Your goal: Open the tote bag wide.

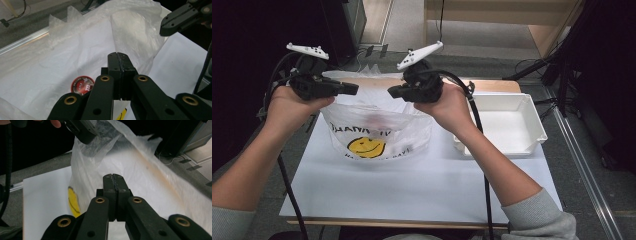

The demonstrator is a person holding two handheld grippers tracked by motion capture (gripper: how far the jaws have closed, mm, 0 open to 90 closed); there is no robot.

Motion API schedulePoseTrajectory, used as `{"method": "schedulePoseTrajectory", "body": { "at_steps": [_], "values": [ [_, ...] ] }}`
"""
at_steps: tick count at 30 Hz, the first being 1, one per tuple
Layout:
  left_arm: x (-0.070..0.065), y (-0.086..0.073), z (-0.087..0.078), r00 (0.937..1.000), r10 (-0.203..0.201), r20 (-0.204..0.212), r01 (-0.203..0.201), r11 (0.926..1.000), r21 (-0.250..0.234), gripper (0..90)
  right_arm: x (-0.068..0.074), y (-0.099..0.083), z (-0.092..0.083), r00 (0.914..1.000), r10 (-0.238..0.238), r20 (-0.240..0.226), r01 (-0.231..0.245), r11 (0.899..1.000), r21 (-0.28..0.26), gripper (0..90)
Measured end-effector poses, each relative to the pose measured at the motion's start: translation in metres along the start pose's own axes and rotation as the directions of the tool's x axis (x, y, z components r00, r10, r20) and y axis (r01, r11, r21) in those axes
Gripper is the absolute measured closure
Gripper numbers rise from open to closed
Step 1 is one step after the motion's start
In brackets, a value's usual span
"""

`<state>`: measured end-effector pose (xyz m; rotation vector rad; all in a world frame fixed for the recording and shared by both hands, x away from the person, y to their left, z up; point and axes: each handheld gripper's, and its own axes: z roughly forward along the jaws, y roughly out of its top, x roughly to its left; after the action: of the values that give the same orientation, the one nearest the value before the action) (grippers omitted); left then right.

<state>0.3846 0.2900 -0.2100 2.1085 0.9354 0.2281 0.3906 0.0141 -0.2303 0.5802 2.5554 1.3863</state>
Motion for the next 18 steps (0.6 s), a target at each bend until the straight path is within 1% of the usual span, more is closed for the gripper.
{"method": "schedulePoseTrajectory", "body": {
  "at_steps": [1,2,5,7,8,9,10,11,13,14,16,17,18],
  "values": [
    [0.002,0.003,0.001,1.0000,-0.002,-0.006,0.002,1.0000,0.002,90.0,-0.001,0.006,0.004,1.0000,-0.007,0.002,0.007,1.000,0.004,90.0],
    [0.006,0.008,0.003,0.9998,-0.010,-0.015,0.010,0.9999,0.004,90.0,-0.002,0.014,0.011,0.9999,-0.015,0.001,0.015,1.000,0.008,90.0],
    [0.015,0.017,0.007,0.9997,-0.015,-0.017,0.015,0.9999,0.001,90.0,-0.004,0.024,0.021,0.9998,-0.019,0.007,0.019,1.000,0.020,90.0],
    [0.018,0.019,0.008,0.9995,-0.018,-0.025,0.018,0.9998,0.008,90.0,-0.007,0.031,0.029,0.9995,-0.026,0.015,0.026,0.999,0.027,90.0],
    [0.024,0.024,0.012,0.9987,-0.016,-0.049,0.017,0.9996,0.021,90.0,-0.010,0.034,0.034,0.9995,-0.025,0.020,0.025,0.999,0.029,90.0],
    [0.029,0.027,0.014,0.9982,-0.033,-0.051,0.034,0.9991,0.024,90.0,-0.012,0.035,0.037,0.9997,-0.017,0.015,0.016,1.000,0.026,90.0],
    [0.031,0.028,0.016,0.9981,-0.036,-0.050,0.037,0.9990,0.024,90.0,-0.016,0.037,0.042,0.9999,0.003,0.011,-0.003,1.000,0.026,90.0],
    [0.035,0.029,0.018,0.9977,-0.045,-0.051,0.047,0.9986,0.025,90.0,-0.018,0.038,0.045,0.9999,0.007,0.013,-0.007,1.000,0.030,90.0],
    [0.037,0.029,0.020,0.9974,-0.044,-0.057,0.046,0.9987,0.024,90.0,-0.022,0.038,0.053,0.9998,0.013,0.013,-0.013,0.999,0.040,90.0],
    [0.042,0.028,0.027,0.9960,-0.059,-0.068,0.061,0.9978,0.024,90.0,-0.025,0.038,0.059,0.9997,0.019,0.013,-0.020,0.999,0.051,90.0],
    [0.047,0.026,0.032,0.9950,-0.070,-0.071,0.072,0.9971,0.024,90.0,-0.028,0.036,0.068,0.9997,0.023,0.014,-0.024,0.998,0.066,90.0],
    [0.047,0.026,0.032,0.9950,-0.070,-0.071,0.072,0.9971,0.024,90.0,-0.028,0.036,0.068,0.9997,0.023,0.014,-0.024,0.998,0.066,90.0],
    [0.051,0.023,0.037,0.9934,-0.081,-0.081,0.083,0.9964,0.021,90.0,-0.031,0.034,0.077,0.9995,0.028,0.016,-0.029,0.996,0.082,90.0]
  ]
}}
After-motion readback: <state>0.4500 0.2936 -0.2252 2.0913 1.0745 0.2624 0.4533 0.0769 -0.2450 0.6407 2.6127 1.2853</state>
